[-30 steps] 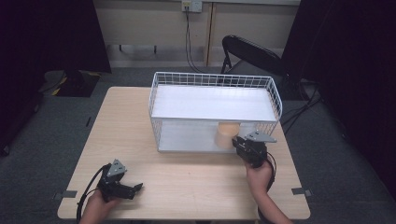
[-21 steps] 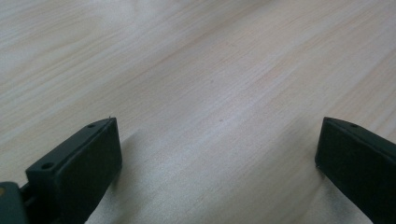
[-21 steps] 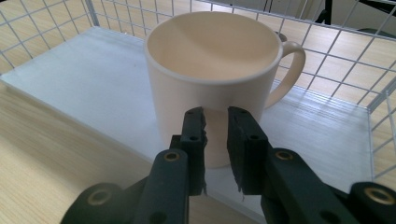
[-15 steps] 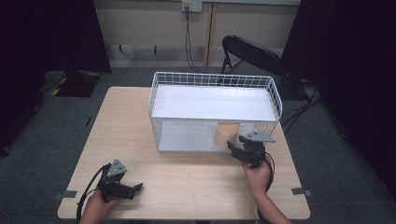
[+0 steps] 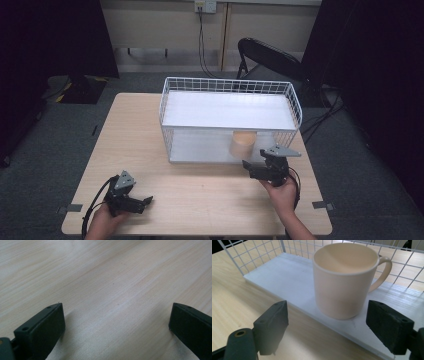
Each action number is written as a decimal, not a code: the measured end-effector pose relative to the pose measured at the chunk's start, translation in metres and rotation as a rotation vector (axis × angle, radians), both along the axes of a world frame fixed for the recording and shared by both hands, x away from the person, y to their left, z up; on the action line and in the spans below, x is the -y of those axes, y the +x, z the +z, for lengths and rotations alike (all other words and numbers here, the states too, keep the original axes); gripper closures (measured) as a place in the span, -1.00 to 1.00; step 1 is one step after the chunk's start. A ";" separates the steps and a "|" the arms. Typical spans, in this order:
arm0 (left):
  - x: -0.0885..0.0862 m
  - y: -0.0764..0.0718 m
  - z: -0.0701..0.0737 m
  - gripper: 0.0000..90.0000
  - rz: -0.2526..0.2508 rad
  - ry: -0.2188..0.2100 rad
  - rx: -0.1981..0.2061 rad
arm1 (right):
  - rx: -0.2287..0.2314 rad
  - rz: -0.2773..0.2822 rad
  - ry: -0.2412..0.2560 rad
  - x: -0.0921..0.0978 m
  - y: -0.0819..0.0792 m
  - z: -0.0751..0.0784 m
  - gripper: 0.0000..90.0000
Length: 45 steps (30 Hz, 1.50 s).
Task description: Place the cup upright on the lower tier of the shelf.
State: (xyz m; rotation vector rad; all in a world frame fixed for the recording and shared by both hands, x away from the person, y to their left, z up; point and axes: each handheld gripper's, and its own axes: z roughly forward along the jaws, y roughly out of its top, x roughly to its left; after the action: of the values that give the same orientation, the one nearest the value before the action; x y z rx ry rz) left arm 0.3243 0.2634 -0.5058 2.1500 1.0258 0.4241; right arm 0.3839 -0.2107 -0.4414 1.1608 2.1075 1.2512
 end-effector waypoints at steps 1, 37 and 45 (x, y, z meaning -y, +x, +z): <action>0.000 0.000 0.000 -1.00 0.000 0.000 0.000 | 0.001 0.003 -0.001 0.001 -0.001 -0.001 -0.62; 0.000 0.000 0.000 -1.00 -0.001 0.001 0.000 | -0.009 0.007 -0.070 0.073 -0.034 -0.016 -0.66; 0.000 0.000 0.000 -1.00 -0.001 0.001 0.000 | -0.020 0.020 -0.097 0.083 -0.041 -0.021 -0.66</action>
State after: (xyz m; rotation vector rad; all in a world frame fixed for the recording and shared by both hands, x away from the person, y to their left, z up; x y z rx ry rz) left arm 0.3243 0.2635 -0.5058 2.1511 1.0250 0.4239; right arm 0.3432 -0.2941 -0.4619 1.1176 2.1741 1.1368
